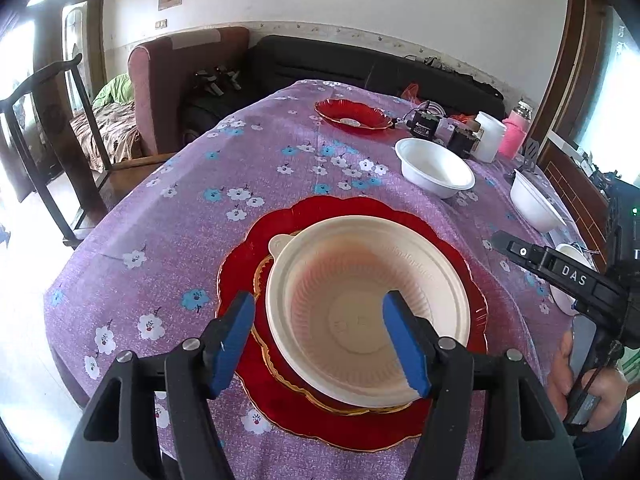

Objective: Organize plates and bowls

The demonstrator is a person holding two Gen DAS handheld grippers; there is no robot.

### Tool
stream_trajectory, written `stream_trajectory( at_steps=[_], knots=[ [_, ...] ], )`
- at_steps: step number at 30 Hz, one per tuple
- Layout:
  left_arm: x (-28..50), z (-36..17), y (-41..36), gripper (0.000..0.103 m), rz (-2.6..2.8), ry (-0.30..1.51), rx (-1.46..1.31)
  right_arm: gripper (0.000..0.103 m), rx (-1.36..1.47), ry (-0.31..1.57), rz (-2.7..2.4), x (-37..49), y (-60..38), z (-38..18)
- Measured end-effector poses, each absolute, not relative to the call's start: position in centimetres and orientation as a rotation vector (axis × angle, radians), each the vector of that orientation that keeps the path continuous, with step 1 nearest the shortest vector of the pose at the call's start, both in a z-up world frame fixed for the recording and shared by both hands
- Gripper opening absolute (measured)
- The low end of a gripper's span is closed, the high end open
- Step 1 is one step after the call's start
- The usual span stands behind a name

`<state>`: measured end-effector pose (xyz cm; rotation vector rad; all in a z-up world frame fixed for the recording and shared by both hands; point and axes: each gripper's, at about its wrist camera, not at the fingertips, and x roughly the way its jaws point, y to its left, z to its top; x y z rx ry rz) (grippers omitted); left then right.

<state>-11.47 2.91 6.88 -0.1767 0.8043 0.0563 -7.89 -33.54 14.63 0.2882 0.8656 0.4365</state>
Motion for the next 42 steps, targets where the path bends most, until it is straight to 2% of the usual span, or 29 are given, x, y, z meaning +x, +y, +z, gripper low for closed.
stream_trajectory(
  at_steps=[9,11,15,16,36,42],
  knots=[
    [-11.7,6.9,2.8,0.066,0.055,0.794,-0.171,0.058,0.300,0.798,0.355,-7.8,-35.0,14.8],
    [-11.7,7.0,2.8,0.066,0.054,0.794,-0.170,0.062,0.311,0.798,0.359,-7.6,-35.2,14.6],
    [-11.7,7.0,2.8,0.066,0.053,0.793,-0.170,0.075,0.348,0.829,0.376,-7.1,-35.5,14.2],
    [-11.7,6.9,2.8,0.066,0.053,0.793,-0.169,0.076,0.341,0.834,0.363,-7.1,-35.6,14.2],
    [-11.7,7.6,2.4,0.066,0.032,0.780,-0.162,0.075,0.328,0.879,0.339,-6.7,-36.0,14.1],
    [-11.9,8.4,1.5,0.067,-0.014,0.773,-0.146,0.071,0.325,0.856,0.366,-8.0,-35.9,15.5]
  ],
)
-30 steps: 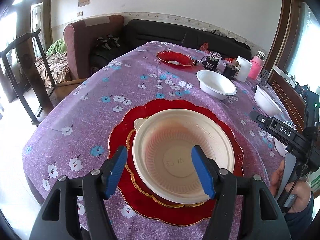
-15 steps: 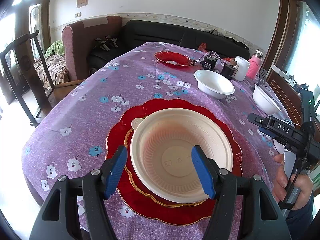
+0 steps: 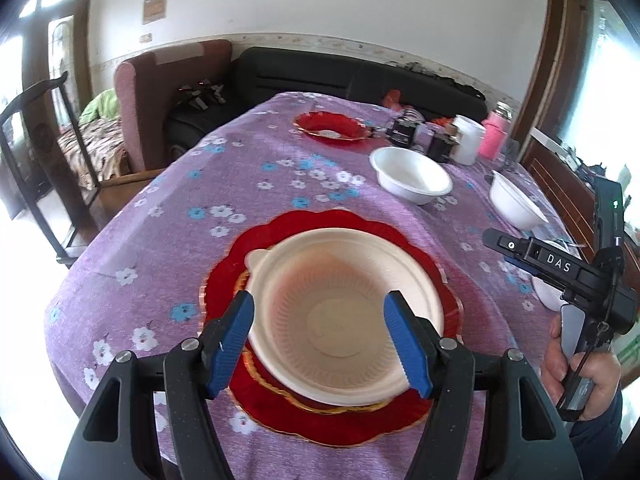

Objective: Organize plates and bowls

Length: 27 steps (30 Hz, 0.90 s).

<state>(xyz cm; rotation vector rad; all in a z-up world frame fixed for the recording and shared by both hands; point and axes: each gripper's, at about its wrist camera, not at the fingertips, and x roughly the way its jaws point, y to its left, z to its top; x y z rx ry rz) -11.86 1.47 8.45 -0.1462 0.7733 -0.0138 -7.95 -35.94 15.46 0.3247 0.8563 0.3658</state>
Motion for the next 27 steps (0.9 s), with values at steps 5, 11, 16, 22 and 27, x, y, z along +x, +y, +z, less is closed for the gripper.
stream_trajectory(
  at_steps=[5,11,16,22,27],
  knots=[
    [-11.5,9.1,-0.7,0.068,-0.078,0.777,-0.124,0.071,0.340,0.830,0.372,-10.1,-37.6,17.0],
    [-10.5,9.0,-4.7,0.068,-0.186,0.802,-0.085,0.071,0.374,0.788,0.291,-13.1,-43.7,18.2],
    [-9.2,8.7,-8.8,0.068,-0.289,0.841,-0.062,0.068,0.414,0.740,0.167,-15.2,-50.2,19.3],
    [-7.4,8.3,-13.8,0.068,-0.406,0.902,-0.059,0.048,0.491,0.758,0.036,-15.2,-56.4,17.8],
    [-5.3,8.1,-17.4,0.068,-0.468,0.943,-0.072,0.047,0.532,0.790,0.012,-14.4,-58.4,16.0]
  ],
)
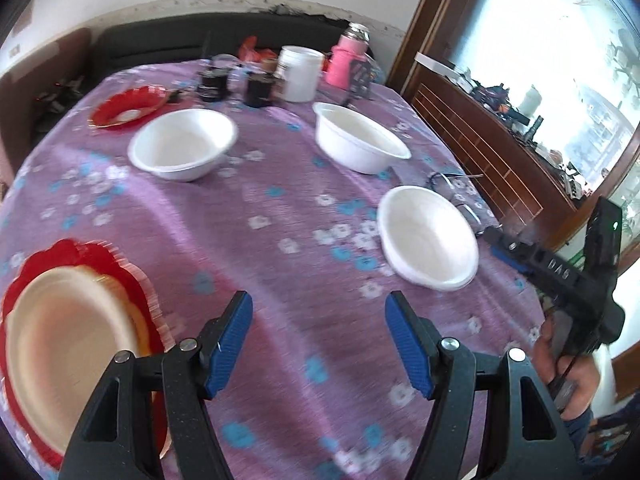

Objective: Organize plates and bowls
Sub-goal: 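Close the right gripper on the white bowl rim and lift it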

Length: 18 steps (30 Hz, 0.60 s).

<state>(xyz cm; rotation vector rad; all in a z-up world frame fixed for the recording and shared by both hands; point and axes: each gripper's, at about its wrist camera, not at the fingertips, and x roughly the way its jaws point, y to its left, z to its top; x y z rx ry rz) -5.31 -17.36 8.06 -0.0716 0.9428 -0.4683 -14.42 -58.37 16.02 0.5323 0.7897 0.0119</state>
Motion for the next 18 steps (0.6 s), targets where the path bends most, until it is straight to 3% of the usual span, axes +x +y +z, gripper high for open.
stream_trajectory(
  at_steps=[4,11,14,18],
  knots=[
    [-3.6,7.8,-19.8,0.066,-0.498,0.955,-0.086,0.045,0.546,0.814,0.006,-13.6,-58.6,14.9],
    [0.8,5.4,-23.5,0.049,-0.542,1.040,-0.138,0.035,0.566,0.861,0.007,-12.3,-59.3,13.0],
    [1.9,4.1,-24.7,0.047,-0.542,1.068,-0.135,0.030,0.569,0.875,0.007,-12.0,-59.3,12.4],
    [2.7,2.5,-25.7,0.024,-0.584,1.103,-0.166,0.016,0.569,0.872,0.032,-11.9,-59.1,12.2]
  ],
)
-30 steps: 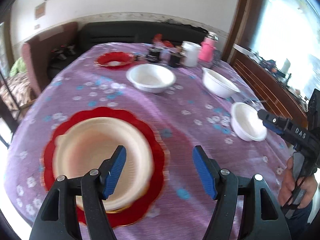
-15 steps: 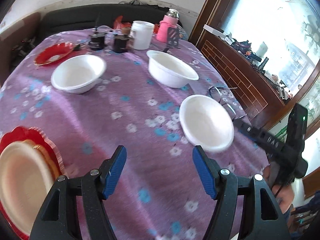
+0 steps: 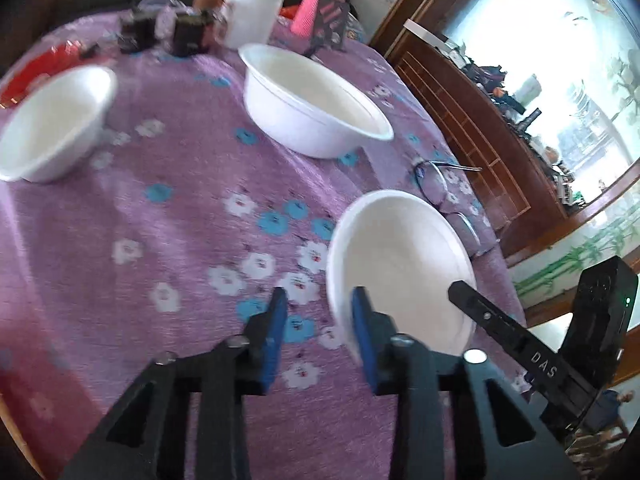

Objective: Organize plates and bowls
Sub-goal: 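Close the right gripper on the white bowl rim and lift it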

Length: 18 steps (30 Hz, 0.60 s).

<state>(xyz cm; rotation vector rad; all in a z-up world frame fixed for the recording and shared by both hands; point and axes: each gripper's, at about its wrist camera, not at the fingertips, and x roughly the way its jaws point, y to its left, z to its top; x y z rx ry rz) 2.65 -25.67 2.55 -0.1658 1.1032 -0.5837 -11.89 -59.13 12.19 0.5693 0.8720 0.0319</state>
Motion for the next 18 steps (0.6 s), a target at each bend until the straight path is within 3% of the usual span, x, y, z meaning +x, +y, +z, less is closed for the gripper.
stream_trajectory(
  at_steps=[3,18],
  knots=[
    [2.0,2.8,-26.2,0.015,-0.589,1.081,-0.123,0.013,0.542,0.862,0.037,-12.0,-58.5,12.5],
    [-3.3,5.5,-21.7,0.014,-0.459,0.925,0.016,0.010,0.505,0.860,0.169,-13.0,-53.4,14.1]
  ],
)
